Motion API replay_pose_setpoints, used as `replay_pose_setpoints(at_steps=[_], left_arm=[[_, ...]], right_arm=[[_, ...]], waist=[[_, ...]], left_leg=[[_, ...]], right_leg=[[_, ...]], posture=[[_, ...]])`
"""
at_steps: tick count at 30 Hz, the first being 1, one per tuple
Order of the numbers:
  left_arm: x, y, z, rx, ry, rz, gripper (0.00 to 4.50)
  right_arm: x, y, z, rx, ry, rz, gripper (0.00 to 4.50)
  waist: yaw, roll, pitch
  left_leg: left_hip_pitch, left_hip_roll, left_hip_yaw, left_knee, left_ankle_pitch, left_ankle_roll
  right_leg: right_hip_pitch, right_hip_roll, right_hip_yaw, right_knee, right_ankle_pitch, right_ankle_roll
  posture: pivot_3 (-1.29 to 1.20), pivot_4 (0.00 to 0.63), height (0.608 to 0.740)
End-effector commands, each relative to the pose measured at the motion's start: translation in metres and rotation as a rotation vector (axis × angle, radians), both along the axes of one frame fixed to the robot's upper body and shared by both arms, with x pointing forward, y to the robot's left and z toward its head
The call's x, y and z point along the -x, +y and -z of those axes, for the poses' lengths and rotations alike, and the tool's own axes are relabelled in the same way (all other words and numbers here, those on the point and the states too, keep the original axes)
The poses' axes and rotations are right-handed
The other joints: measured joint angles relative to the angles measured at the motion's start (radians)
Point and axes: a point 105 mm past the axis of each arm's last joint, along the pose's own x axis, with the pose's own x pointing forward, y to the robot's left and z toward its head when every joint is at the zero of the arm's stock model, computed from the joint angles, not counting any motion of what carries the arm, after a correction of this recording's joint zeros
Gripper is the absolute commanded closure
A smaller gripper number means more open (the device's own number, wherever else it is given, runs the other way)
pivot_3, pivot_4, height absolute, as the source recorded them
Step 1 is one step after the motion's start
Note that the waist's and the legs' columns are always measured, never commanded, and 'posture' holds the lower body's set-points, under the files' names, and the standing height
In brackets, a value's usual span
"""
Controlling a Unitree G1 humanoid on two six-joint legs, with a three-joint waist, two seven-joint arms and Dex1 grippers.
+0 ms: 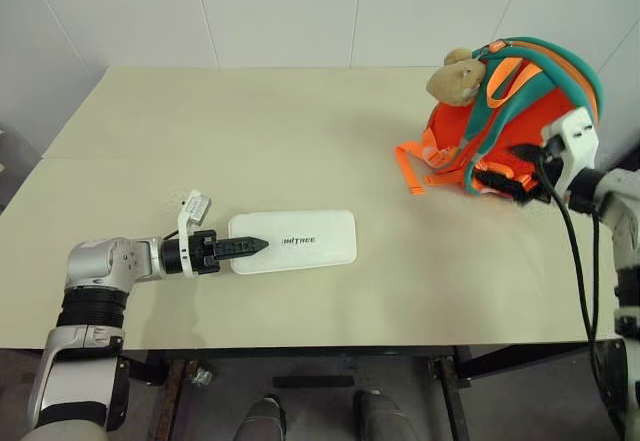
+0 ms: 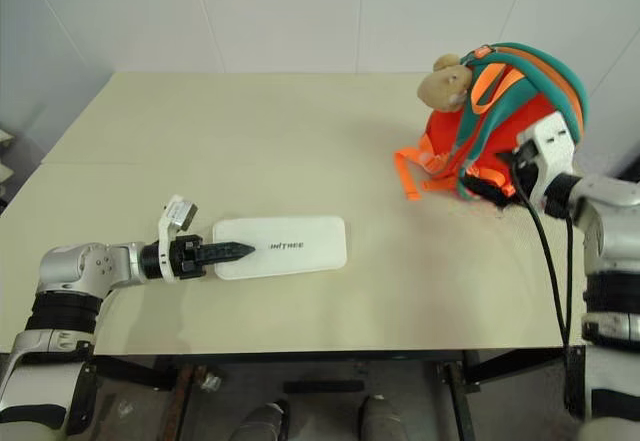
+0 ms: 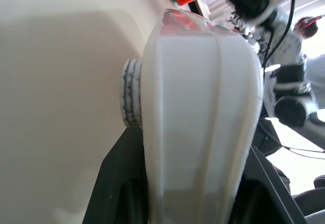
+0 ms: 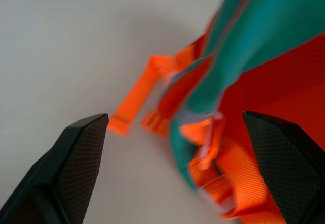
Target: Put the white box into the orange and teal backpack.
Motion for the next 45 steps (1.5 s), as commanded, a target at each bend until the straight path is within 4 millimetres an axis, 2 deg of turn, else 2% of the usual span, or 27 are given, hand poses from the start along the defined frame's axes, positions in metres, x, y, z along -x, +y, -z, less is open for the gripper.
replay_pose_setpoints(at_steps=[1,3,5,8,11,15,19,22,25,27,30,33,37,41,45], left_arm=[[0.006,-0.005,-0.005,-0.017,-0.044,0.022,3.27],[0.01,-0.003,-0.004,-0.019,-0.05,0.011,3.27],[0.013,0.001,-0.008,0.004,-0.062,-0.017,3.27],[0.02,0.01,-0.012,0.034,-0.071,-0.056,3.27],[0.022,0.019,-0.01,0.027,-0.076,-0.107,3.27],[0.022,0.02,-0.014,0.044,-0.101,-0.14,3.27],[0.021,0.022,-0.018,0.055,-0.126,-0.161,3.27],[0.022,0.028,-0.02,0.056,-0.142,-0.185,3.27],[0.021,0.036,-0.025,0.071,-0.163,-0.223,3.27],[0.019,0.042,-0.027,0.075,-0.17,-0.249,3.27],[0.018,0.049,-0.028,0.069,-0.172,-0.28,3.27],[0.015,0.063,-0.03,0.072,-0.173,-0.324,3.27],[0.01,0.081,-0.037,0.115,-0.178,-0.402,3.27],[0.009,0.088,-0.035,0.093,-0.173,-0.419,3.27],[0.015,0.094,-0.031,0.061,-0.165,-0.416,3.27]], right_arm=[[-0.023,0.003,-0.004,-0.026,-0.014,0.072,0.0],[-0.038,0.006,-0.004,-0.02,-0.019,0.134,0.0],[-0.048,0.019,-0.013,-0.097,-0.051,0.125,0.0],[-0.056,0.039,-0.026,-0.181,-0.096,0.09,0.0],[-0.062,0.048,-0.031,-0.169,-0.153,0.121,0.0],[-0.065,0.056,-0.027,-0.15,-0.193,0.117,0.92],[-0.064,0.064,-0.026,-0.177,-0.214,0.069,2.37],[-0.058,0.082,-0.032,-0.222,-0.244,-0.07,3.54],[-0.034,0.122,-0.049,-0.303,-0.254,-0.465,4.46],[-0.016,0.14,-0.054,-0.302,-0.22,-0.662,4.49],[0.008,0.157,-0.059,-0.269,-0.184,-0.846,4.49],[0.048,0.175,-0.069,-0.277,-0.126,-1.018,4.49],[0.096,0.187,-0.067,-0.266,-0.02,-1.15,4.49],[0.129,0.189,-0.065,-0.285,0.069,-1.227,4.49],[0.177,0.19,-0.052,-0.359,0.249,-1.348,4.49]], waist=[[-0.004,0.0,0.0],[-0.007,0.0,0.0],[-0.009,0.0,0.0],[-0.017,0.0,0.0],[-0.022,0.0,0.0],[-0.023,0.0,0.0],[-0.025,0.0,0.0],[-0.03,0.0,0.0],[-0.047,0.0,0.0],[-0.054,0.0,0.0],[-0.051,0.001,0.0],[-0.048,0.001,0.0],[-0.043,0.001,0.0],[-0.033,0.001,0.0],[-0.017,0.0,0.0]], left_leg=[[0.0,0.0,0.0,-0.001,0.0,0.0],[0.0,0.0,0.0,-0.003,0.0,0.0],[-0.002,0.0,0.0,-0.004,0.0,0.0],[-0.004,0.0,0.001,-0.007,0.002,-0.004],[-0.004,0.0,0.001,-0.008,0.002,-0.004],[-0.004,0.0,0.001,-0.007,0.002,-0.003],[-0.003,0.0,0.001,-0.006,0.002,-0.003],[-0.002,0.0,0.001,-0.006,0.002,-0.004],[-0.002,0.001,0.001,-0.006,0.002,-0.004],[-0.002,0.001,0.001,-0.006,0.002,-0.004],[-0.002,0.001,0.001,-0.006,0.002,-0.004],[-0.002,0.001,0.0,-0.006,0.002,-0.004],[-0.003,0.001,0.0,-0.006,0.002,-0.004],[-0.003,0.001,-0.001,-0.006,0.002,-0.004],[-0.003,0.002,-0.001,-0.006,0.002,-0.003]], right_leg=[[0.0,0.0,0.0,0.0,0.0,0.0],[-0.001,0.0,0.0,0.0,0.0,0.0],[-0.004,0.0,0.0,0.0,0.0,0.0],[-0.009,0.0,0.001,0.001,-0.001,-0.001],[-0.009,0.0,0.001,0.001,-0.002,-0.001],[-0.009,0.0,0.001,0.003,-0.002,-0.001],[-0.009,0.0,0.001,0.006,-0.002,-0.001],[-0.009,0.001,0.002,0.007,-0.002,-0.001],[-0.009,0.001,0.002,0.008,-0.002,-0.001],[-0.009,0.001,0.002,0.008,-0.002,-0.001],[-0.009,0.001,0.001,0.009,-0.002,-0.001],[-0.01,0.001,0.001,0.01,-0.002,-0.001],[-0.011,0.001,0.001,0.01,-0.003,-0.002],[-0.011,0.001,0.001,0.009,-0.003,-0.003],[-0.011,0.001,0.0,0.009,-0.004,-0.005]], posture=[[0.0,0.15,0.74],[0.0,0.15,0.74],[0.0,0.15,0.74],[0.0,0.15,0.74],[0.0,0.15,0.74],[0.0,0.15,0.74],[0.0,0.15,0.74],[0.0,0.15,0.74],[0.0,0.15,0.74],[0.0,0.15,0.74],[0.0,0.15,0.74],[0.0,0.15,0.74],[0.0,0.15,0.74],[0.0,0.15,0.74],[0.0,0.15,0.74]])
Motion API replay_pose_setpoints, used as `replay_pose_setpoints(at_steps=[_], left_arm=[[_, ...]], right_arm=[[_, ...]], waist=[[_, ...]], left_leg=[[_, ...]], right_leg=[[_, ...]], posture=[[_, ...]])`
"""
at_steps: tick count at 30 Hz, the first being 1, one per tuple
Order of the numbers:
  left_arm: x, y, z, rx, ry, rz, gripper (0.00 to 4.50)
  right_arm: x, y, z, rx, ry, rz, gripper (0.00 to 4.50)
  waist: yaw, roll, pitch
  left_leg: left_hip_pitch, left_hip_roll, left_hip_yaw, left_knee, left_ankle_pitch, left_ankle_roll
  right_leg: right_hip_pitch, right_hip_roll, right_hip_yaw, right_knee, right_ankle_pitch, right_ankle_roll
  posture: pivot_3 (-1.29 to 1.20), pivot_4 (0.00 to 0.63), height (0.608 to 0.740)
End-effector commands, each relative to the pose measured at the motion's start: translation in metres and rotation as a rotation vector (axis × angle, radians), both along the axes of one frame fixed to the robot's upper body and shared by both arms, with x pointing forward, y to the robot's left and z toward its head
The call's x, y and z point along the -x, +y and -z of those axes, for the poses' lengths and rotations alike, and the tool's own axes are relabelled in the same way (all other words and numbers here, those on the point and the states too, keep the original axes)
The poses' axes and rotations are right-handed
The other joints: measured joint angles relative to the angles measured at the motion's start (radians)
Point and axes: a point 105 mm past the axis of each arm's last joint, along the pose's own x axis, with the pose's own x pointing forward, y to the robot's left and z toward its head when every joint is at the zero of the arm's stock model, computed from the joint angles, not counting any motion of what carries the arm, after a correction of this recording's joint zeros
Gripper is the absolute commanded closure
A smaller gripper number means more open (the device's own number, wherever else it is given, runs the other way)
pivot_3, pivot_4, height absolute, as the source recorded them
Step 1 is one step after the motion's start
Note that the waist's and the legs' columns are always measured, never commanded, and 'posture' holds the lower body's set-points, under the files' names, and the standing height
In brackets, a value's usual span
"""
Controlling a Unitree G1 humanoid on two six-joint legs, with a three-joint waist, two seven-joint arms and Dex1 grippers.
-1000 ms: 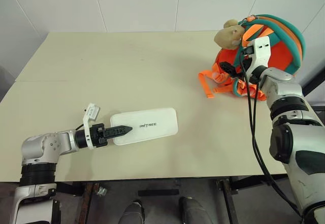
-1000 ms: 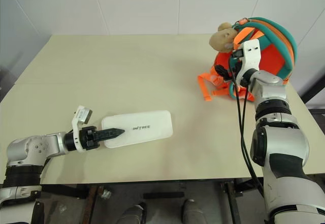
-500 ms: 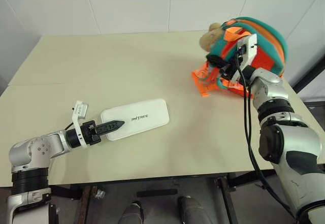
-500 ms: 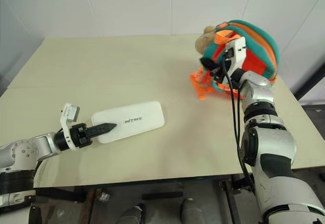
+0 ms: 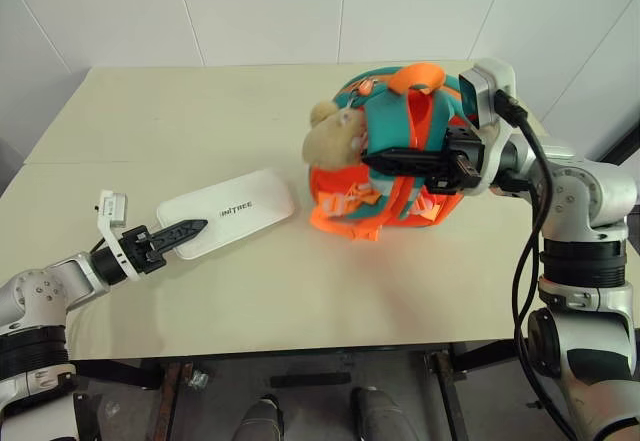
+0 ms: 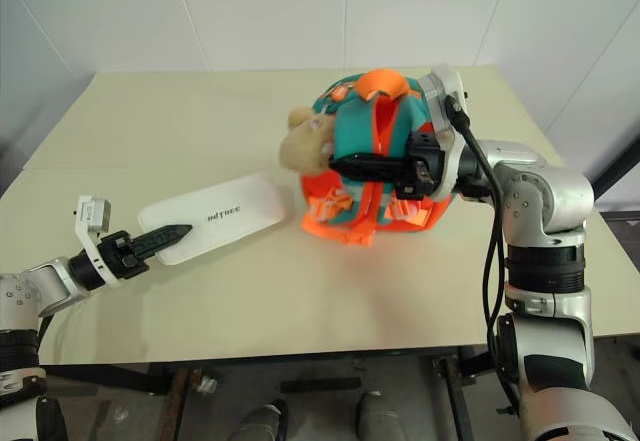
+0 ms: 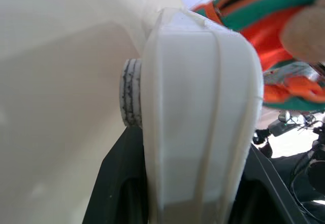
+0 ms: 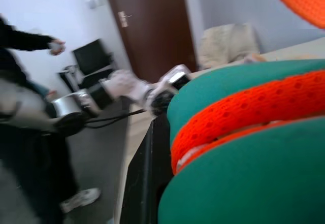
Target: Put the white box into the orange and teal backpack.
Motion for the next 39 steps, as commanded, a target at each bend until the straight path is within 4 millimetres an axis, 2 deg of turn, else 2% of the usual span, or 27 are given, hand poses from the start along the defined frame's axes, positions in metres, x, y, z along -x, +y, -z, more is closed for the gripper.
replay_pose_setpoints(at_steps=[1,6,8,12,14,18,22,30,32,39], left_arm=[[0.006,0.006,-0.011,-0.017,-0.053,0.004,3.27],[0.009,0.001,-0.022,-0.012,-0.108,0.044,3.27],[0.013,-0.003,-0.027,-0.019,-0.133,0.07,3.27],[0.025,-0.017,-0.053,-0.018,-0.263,0.145,3.27],[0.028,-0.02,-0.057,-0.02,-0.284,0.155,3.27],[0.053,-0.028,-0.081,-0.042,-0.434,0.218,3.27],[0.065,-0.029,-0.09,-0.065,-0.494,0.241,3.27],[0.075,-0.044,-0.111,-0.1,-0.602,0.336,3.27],[0.075,-0.046,-0.112,-0.112,-0.611,0.352,3.27],[0.073,-0.06,-0.1,-0.247,-0.616,0.48,3.27]], right_arm=[[0.046,-0.002,-0.002,-0.001,0.045,-0.139,4.49],[0.061,-0.013,0.015,0.081,0.133,-0.176,4.49],[0.055,-0.018,0.016,0.094,0.14,-0.145,4.49],[0.039,-0.022,0.026,0.124,0.144,-0.087,4.49],[0.036,-0.022,0.029,0.131,0.14,-0.083,4.49],[0.029,-0.02,0.04,0.143,0.143,-0.08,4.49],[0.023,-0.018,0.047,0.15,0.142,-0.08,4.49],[0.02,-0.014,0.052,0.156,0.144,-0.085,4.49],[0.019,-0.014,0.053,0.156,0.145,-0.085,4.49],[0.021,-0.012,0.055,0.157,0.148,-0.087,4.49]], waist=[[0.006,0.0,0.0],[0.024,0.0,0.0],[0.026,-0.001,0.0],[0.024,-0.001,0.0],[0.024,-0.001,0.0],[0.022,-0.001,0.0],[0.025,-0.001,0.0],[0.025,-0.001,0.0],[0.026,-0.001,0.0],[0.024,-0.001,0.0]], left_leg=[[0.0,0.0,0.0,0.0,0.0,0.0],[0.0,0.0,0.001,0.001,-0.001,0.001],[0.0,0.0,0.001,0.002,-0.001,0.001],[0.0,0.0,0.001,0.002,-0.001,0.001],[0.0,0.0,0.002,0.002,-0.001,0.001],[0.0,0.0,0.002,0.002,-0.001,0.001],[0.0,0.0,0.002,0.002,-0.002,0.002],[0.0,0.0,0.002,0.003,-0.002,0.002],[0.0,0.0,0.002,0.003,-0.002,0.002],[0.0,0.0,0.002,0.003,-0.002,0.002]], right_leg=[[0.0,0.0,0.0,-0.001,0.0,-0.001],[0.001,-0.001,0.0,-0.001,-0.001,-0.001],[0.001,-0.001,0.0,-0.002,0.0,-0.001],[0.002,-0.001,0.0,-0.002,0.0,-0.001],[0.002,-0.001,0.0,-0.003,0.0,-0.001],[0.001,0.0,0.0,-0.003,0.0,-0.001],[0.002,0.0,0.0,-0.003,0.0,-0.001],[0.003,0.0,0.0,-0.005,0.0,-0.001],[0.003,0.0,0.0,-0.005,0.0,-0.001],[0.003,0.0,0.0,-0.005,0.0,-0.001]], posture=[[0.0,0.15,0.74],[0.0,0.15,0.74],[0.0,0.15,0.74],[0.0,0.15,0.74],[0.0,0.15,0.74],[0.0,0.15,0.74],[0.0,0.15,0.74],[0.0,0.15,0.74],[0.0,0.15,0.74],[0.0,0.15,0.74]])
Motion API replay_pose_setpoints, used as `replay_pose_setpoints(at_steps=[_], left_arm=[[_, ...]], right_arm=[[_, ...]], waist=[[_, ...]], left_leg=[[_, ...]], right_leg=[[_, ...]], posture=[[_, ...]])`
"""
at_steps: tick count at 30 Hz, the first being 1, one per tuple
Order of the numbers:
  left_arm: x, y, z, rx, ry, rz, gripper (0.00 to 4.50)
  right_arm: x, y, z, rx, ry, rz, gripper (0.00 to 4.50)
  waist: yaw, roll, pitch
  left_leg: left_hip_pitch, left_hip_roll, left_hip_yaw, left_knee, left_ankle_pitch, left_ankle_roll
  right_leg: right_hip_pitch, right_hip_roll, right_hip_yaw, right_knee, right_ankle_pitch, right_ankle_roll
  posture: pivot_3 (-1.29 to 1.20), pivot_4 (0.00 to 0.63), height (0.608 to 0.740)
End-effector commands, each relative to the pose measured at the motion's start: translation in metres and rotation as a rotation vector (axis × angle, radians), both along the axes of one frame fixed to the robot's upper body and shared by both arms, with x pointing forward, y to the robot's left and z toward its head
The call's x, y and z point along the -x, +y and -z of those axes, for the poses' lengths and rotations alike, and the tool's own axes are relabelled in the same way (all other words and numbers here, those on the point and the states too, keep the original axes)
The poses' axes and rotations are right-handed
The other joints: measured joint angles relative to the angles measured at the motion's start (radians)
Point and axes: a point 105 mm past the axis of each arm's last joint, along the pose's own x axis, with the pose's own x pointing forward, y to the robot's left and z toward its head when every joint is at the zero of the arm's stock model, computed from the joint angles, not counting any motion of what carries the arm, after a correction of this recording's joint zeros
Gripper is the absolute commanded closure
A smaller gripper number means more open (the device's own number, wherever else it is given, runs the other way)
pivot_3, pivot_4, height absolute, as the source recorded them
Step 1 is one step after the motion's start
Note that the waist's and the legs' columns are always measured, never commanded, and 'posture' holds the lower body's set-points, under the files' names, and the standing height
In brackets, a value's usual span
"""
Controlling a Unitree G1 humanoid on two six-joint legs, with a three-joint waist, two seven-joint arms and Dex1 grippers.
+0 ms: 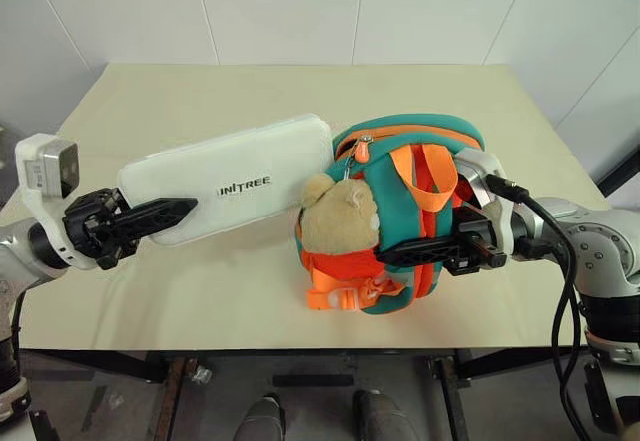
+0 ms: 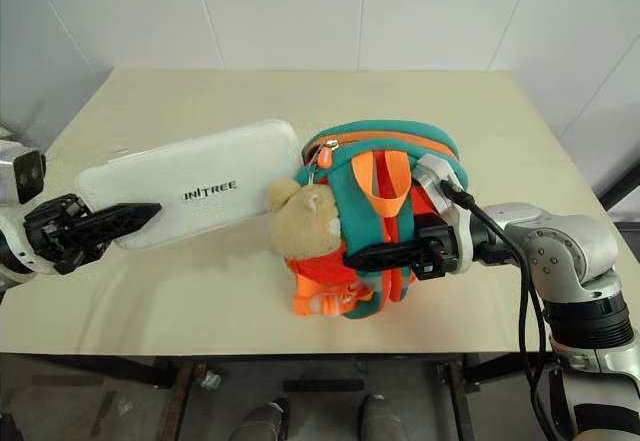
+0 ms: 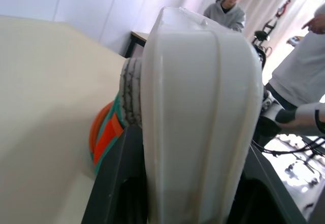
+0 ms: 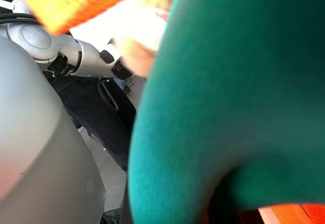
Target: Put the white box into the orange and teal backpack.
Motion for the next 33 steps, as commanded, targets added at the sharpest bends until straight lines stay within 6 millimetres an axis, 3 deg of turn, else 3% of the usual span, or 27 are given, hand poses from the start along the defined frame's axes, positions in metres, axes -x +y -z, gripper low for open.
replay_pose_setpoints(at_steps=[1,4,9,15,24,28,33], left_arm=[[0.007,-0.014,-0.003,-0.131,-0.088,0.095,3.27],[-0.001,-0.017,0.004,-0.208,-0.126,0.098,3.27],[-0.035,-0.034,0.01,-0.376,-0.17,0.011,3.27],[-0.052,-0.083,0.001,-0.431,-0.307,0.097,3.27],[-0.076,-0.144,-0.01,-0.357,-0.313,0.196,3.27],[-0.084,-0.169,0.003,-0.402,-0.349,0.239,3.27],[-0.097,-0.184,0.014,-0.418,-0.372,0.205,3.27]], right_arm=[[0.004,0.003,-0.003,-0.008,-0.024,-0.02,4.49],[0.004,0.003,-0.003,-0.007,-0.025,-0.018,4.49],[0.005,0.003,-0.003,-0.008,-0.029,-0.016,4.49],[0.005,0.004,-0.003,-0.008,-0.032,-0.017,4.49],[0.007,0.006,-0.002,-0.013,-0.039,-0.006,4.49],[0.008,0.006,-0.001,-0.018,-0.046,0.004,4.49],[0.009,0.007,-0.001,-0.025,-0.051,0.018,4.49]], waist=[[-0.001,0.0,0.0],[0.0,0.0,0.0],[0.004,0.0,0.0],[0.003,0.0,0.0],[0.002,0.0,0.0],[0.003,-0.001,0.0],[0.005,-0.001,0.0]], left_leg=[[0.0,0.0,0.0,0.0,0.0,0.0],[0.0,0.0,0.0,0.0,0.0,0.0],[0.0,0.0,0.0,0.0,0.0,0.0],[0.0,0.0,0.0,0.0,0.0,0.0],[-0.001,0.0,0.0,0.002,0.0,0.0],[-0.001,-0.001,-0.001,0.003,0.0,0.0],[-0.002,-0.001,-0.001,0.005,0.0,0.0]], right_leg=[[0.0,0.0,0.0,0.0,0.0,0.0],[0.0,0.0,0.0,0.0,-0.001,-0.001],[0.001,0.0,0.0,0.0,0.0,0.0],[0.001,0.0,0.0,0.0,0.001,0.002],[0.0,0.001,0.0,0.002,0.001,0.003],[0.0,0.001,0.0,0.002,0.001,0.004],[0.001,0.001,0.0,0.002,0.002,0.005]], posture=[[0.0,0.15,0.74],[0.0,0.15,0.74],[0.0,0.15,0.74],[0.0,0.15,0.74],[0.0,0.15,0.74],[0.0,0.15,0.74],[0.0,0.15,0.74]])
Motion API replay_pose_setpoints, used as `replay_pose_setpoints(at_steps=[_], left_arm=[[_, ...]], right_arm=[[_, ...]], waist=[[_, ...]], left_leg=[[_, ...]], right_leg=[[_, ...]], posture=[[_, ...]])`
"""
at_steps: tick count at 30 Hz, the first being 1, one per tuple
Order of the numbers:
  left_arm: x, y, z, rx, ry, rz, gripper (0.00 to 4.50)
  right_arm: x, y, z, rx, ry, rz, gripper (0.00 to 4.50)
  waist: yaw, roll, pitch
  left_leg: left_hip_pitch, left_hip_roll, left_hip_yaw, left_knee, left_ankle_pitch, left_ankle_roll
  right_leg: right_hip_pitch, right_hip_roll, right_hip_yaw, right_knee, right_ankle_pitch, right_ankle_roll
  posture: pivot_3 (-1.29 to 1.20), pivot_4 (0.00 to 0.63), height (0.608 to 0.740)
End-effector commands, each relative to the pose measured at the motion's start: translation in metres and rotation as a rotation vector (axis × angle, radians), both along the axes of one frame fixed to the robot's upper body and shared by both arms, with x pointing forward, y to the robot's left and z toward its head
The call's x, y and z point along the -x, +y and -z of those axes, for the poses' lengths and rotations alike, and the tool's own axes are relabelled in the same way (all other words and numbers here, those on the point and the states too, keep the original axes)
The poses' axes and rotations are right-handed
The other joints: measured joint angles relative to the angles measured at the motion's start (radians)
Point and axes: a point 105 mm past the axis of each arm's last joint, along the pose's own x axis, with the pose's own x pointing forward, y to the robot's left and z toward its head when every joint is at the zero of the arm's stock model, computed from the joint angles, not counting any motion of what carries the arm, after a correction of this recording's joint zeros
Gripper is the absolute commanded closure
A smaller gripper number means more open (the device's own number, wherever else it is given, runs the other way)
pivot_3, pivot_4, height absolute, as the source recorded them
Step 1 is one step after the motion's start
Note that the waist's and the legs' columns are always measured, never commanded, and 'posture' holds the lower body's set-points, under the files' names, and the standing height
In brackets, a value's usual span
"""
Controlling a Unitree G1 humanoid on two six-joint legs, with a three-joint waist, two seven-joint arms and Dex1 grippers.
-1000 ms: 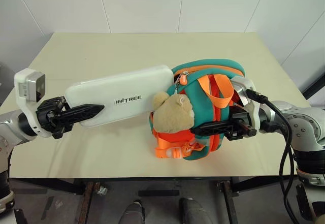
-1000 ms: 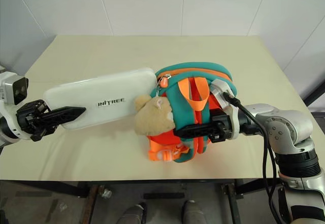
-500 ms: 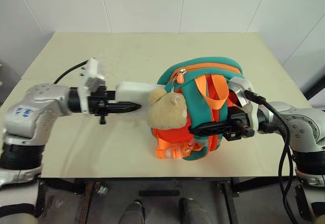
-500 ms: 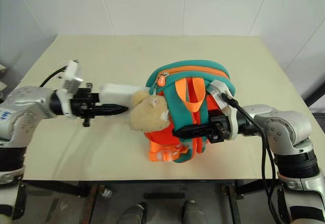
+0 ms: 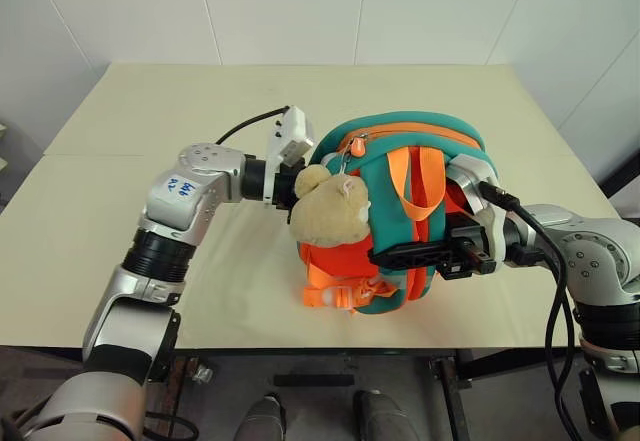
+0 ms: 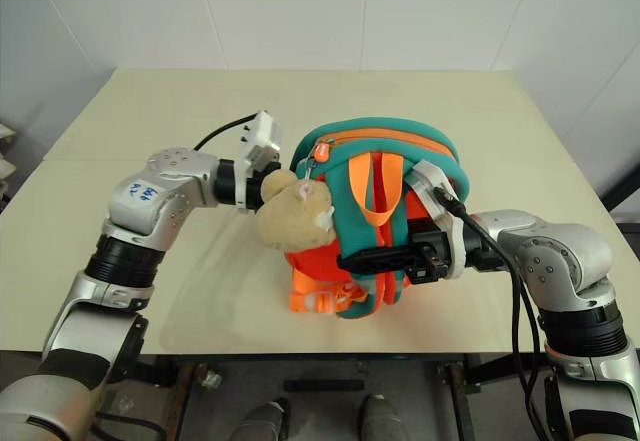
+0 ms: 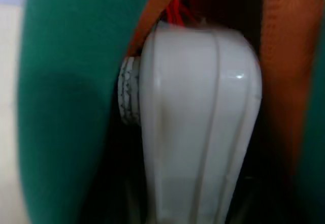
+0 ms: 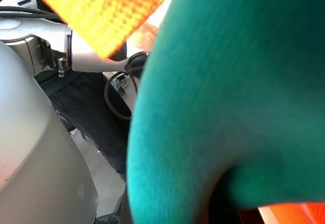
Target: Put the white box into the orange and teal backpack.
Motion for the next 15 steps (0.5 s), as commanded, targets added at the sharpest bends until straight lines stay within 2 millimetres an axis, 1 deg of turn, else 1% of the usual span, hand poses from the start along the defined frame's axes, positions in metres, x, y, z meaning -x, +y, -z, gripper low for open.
replay_pose_setpoints(at_steps=[1,2,5,7,8,10,13,15], left_arm=[[-0.001,-0.008,-0.006,0.01,-0.053,0.007,2.55],[0.002,-0.006,-0.005,0.011,-0.049,0.016,2.34],[0.006,0.001,-0.005,0.008,-0.058,0.03,1.47],[0.01,0.014,-0.006,-0.005,-0.066,0.039,0.85],[0.01,0.02,-0.007,-0.006,-0.067,0.037,0.66],[0.014,0.03,-0.009,-0.011,-0.071,0.05,0.02],[0.019,0.052,-0.015,-0.017,-0.079,0.066,0.01],[0.021,0.062,-0.019,-0.021,-0.083,0.066,0.01]], right_arm=[[0.008,0.001,-0.005,-0.021,-0.032,-0.013,4.5],[0.008,0.001,-0.005,-0.021,-0.032,-0.008,4.5],[0.008,0.0,-0.004,-0.02,-0.031,0.0,4.5],[0.008,-0.001,-0.003,-0.019,-0.029,0.005,4.5],[0.007,-0.001,-0.002,-0.019,-0.029,0.008,4.5],[0.007,-0.001,-0.002,-0.018,-0.028,0.01,4.5],[0.003,-0.002,-0.001,-0.011,-0.027,0.017,4.5],[0.001,-0.002,0.001,-0.004,-0.027,0.022,4.5]], waist=[[0.0,0.0,0.0],[0.0,0.0,0.0],[-0.003,0.0,0.0],[-0.005,0.0,0.0],[-0.006,0.0,0.0],[-0.006,0.0,0.0],[-0.007,0.0,0.0],[-0.005,0.0,0.0]], left_leg=[[0.0,0.0,0.0,0.0,0.0,0.0],[-0.001,0.0,0.0,0.001,0.0,0.0],[0.0,0.0,0.0,0.001,0.0,0.0],[0.0,0.0,0.0,0.001,0.0,0.0],[0.0,0.0,0.0,0.001,0.0,0.0],[0.0,0.0,0.0,0.001,0.0,0.0],[0.0,0.0,0.0,0.001,0.0,0.0],[0.0,0.0,0.0,0.0,0.0,0.0]], right_leg=[[0.0,0.0,0.0,0.0,0.0,0.0],[0.0,0.0,0.0,0.0,0.0,0.001],[0.0,0.0,0.0,0.0,0.0,0.001],[0.0,0.0,0.0,0.001,0.0,0.001],[0.0,0.0,0.0,0.002,0.0,0.001],[0.0,0.0,0.0,0.002,0.0,0.0],[0.0,0.0,0.0,0.002,0.0,0.0],[-0.001,0.0,0.0,0.002,0.0,0.0]], posture=[[0.0,0.15,0.74],[0.0,0.15,0.74],[0.0,0.15,0.74],[0.0,0.15,0.74],[0.0,0.15,0.74],[0.0,0.15,0.74],[0.0,0.15,0.74],[0.0,0.15,0.74]])
